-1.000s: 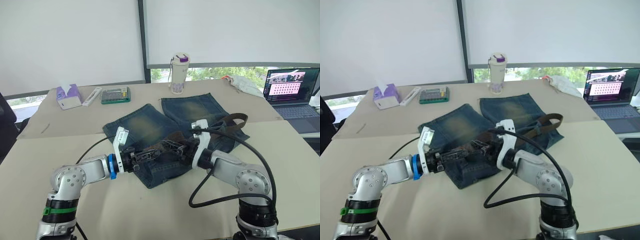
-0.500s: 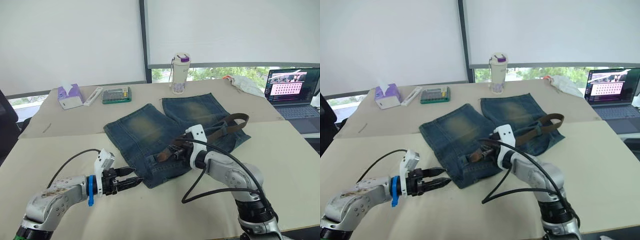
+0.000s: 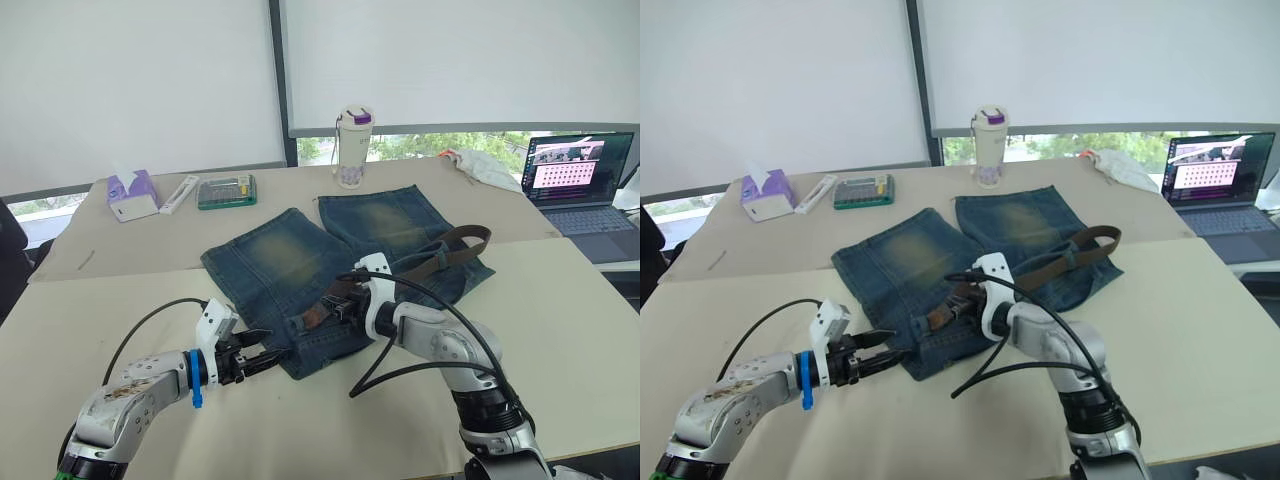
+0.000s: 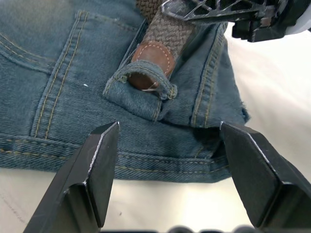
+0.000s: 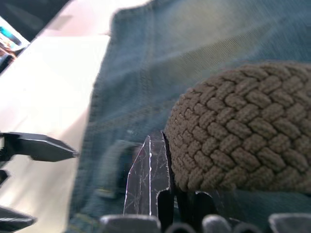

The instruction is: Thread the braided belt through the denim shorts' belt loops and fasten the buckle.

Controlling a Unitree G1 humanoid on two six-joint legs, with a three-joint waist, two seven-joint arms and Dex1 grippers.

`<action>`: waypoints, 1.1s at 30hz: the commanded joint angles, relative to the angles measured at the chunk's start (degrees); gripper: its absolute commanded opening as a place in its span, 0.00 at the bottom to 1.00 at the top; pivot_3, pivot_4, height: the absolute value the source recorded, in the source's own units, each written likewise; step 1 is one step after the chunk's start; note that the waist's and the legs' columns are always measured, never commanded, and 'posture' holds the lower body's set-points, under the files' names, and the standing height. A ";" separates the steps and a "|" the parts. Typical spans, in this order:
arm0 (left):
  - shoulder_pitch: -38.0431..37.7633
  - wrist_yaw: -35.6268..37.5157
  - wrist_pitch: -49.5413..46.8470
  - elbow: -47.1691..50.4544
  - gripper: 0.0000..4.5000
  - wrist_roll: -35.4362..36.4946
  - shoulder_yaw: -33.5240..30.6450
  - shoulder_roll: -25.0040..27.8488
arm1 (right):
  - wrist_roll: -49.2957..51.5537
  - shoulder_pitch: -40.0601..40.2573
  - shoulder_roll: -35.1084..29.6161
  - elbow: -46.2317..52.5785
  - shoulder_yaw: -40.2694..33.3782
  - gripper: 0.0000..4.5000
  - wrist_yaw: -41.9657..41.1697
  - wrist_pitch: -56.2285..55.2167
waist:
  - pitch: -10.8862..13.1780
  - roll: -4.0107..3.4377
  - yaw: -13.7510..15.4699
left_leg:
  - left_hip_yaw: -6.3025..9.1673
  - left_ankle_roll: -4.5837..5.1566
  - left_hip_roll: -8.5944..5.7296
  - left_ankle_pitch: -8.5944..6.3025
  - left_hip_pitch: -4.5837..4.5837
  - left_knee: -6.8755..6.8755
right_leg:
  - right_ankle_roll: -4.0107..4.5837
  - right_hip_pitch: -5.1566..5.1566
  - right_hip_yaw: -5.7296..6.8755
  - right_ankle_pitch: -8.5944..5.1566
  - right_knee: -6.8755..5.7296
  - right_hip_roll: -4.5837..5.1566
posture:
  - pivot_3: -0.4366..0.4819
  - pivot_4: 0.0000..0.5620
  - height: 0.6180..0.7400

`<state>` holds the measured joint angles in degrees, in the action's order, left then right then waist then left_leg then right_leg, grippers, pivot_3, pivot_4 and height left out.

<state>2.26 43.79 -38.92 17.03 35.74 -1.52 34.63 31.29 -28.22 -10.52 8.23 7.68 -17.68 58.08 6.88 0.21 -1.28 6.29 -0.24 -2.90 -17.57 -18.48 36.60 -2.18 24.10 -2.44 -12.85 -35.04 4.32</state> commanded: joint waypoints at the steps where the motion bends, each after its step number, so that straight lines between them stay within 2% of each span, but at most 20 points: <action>1: -0.27 -0.76 0.29 0.18 0.78 -1.22 -0.14 -0.16 | -2.56 -0.47 0.69 -3.68 5.92 0.00 -3.89 -1.52 | 0.00 0.00 -0.24 | -0.01 0.00 0.01 0.00 0.02 -0.01 | 0.00 -0.01 0.00 0.00 -0.01 -0.01 | 0.48 0.27 1.00; 6: -1.18 -2.24 -0.72 -0.61 0.78 -2.26 -0.52 -0.56 | -5.49 -0.30 0.48 -5.82 10.02 0.00 -7.89 -3.71 | -0.04 -0.03 -0.64 | 0.01 0.00 0.07 0.00 0.03 -0.02 | 0.00 -0.02 0.01 0.00 -0.01 -0.01 | 0.48 0.27 1.00; 9: -1.59 -2.83 -1.25 -0.82 0.78 -2.05 -0.80 -0.96 | -4.81 -0.07 1.79 -5.47 9.58 0.00 -9.72 -4.05 | -0.05 -0.03 -0.87 | 0.01 0.00 0.07 0.00 0.04 -0.02 | 0.00 -0.03 0.01 0.00 0.00 0.01 | 0.48 0.27 1.00; 15: -0.10 -6.34 -9.78 -1.23 0.78 6.09 -5.69 -5.02 | -4.29 0.28 4.80 -5.49 6.78 0.00 -10.59 -4.76 | -0.06 -0.06 -0.92 | 0.04 0.00 0.08 0.00 0.03 -0.02 | 0.00 -0.01 0.01 0.00 -0.03 0.01 | 0.48 0.27 1.00; 22: 0.18 -7.22 -15.99 0.06 0.78 10.97 -6.47 -5.90 | -4.80 1.40 5.03 -3.82 6.90 0.00 -11.08 -4.80 | -0.07 -0.07 -0.78 | 0.06 0.00 -0.01 0.00 0.03 -0.02 | -0.01 -0.01 0.02 0.00 -0.04 0.07 | 0.48 0.27 1.00; 23: 0.13 -7.31 -16.37 0.16 0.65 11.20 -6.42 -5.85 | -4.86 1.53 5.02 -3.68 6.90 0.00 -11.04 -4.79 | -0.07 -0.07 -0.80 | 0.06 0.00 -0.01 0.00 0.03 -0.02 | -0.01 -0.01 0.02 0.00 -0.04 0.07 | 0.48 0.27 1.00; 25: -0.11 -6.98 -16.68 0.41 0.53 10.97 -5.86 -5.44 | -4.95 1.73 4.98 -3.47 6.80 0.00 -10.94 -4.78 | -0.07 -0.07 -0.81 | 0.06 0.00 -0.02 0.00 0.03 -0.02 | -0.01 -0.01 0.02 0.00 -0.03 0.07 | 0.48 0.27 1.00; 30: -0.94 -6.44 -16.15 0.27 0.14 8.59 -4.04 -4.28 | -5.53 2.27 4.67 -3.16 7.06 0.00 -10.72 -5.03 | -0.07 -0.07 -0.78 | 0.06 -0.01 -0.02 0.00 0.03 -0.02 | -0.01 -0.02 0.02 0.00 -0.03 0.07 | 0.48 0.27 1.00; 32: -1.05 -6.24 -16.06 0.12 0.01 8.43 -3.92 -4.18 | -5.84 2.43 4.51 -2.97 7.23 0.00 -10.60 -5.12 | -0.08 -0.07 -0.70 | 0.06 -0.01 -0.03 0.00 0.03 -0.02 | -0.01 -0.02 0.02 0.00 -0.02 0.07 | 0.48 0.27 1.00; 33: -1.07 -6.04 -15.97 -0.11 0.01 8.17 -3.78 -4.06 | -5.89 2.60 4.25 -2.63 7.17 0.00 -10.63 -5.04 | -0.08 -0.08 -0.66 | 0.06 -0.01 -0.02 0.00 0.03 -0.02 | 0.00 -0.02 0.02 0.00 -0.02 0.07 | 0.48 0.27 1.00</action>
<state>1.77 36.94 -54.94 15.74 44.10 -6.54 29.97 25.57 -26.04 -6.19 3.66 14.87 -28.24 53.98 6.79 0.14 -1.94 6.36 -0.26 -2.92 -17.57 -18.45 36.58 -2.19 24.08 -2.42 -12.85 -35.07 4.40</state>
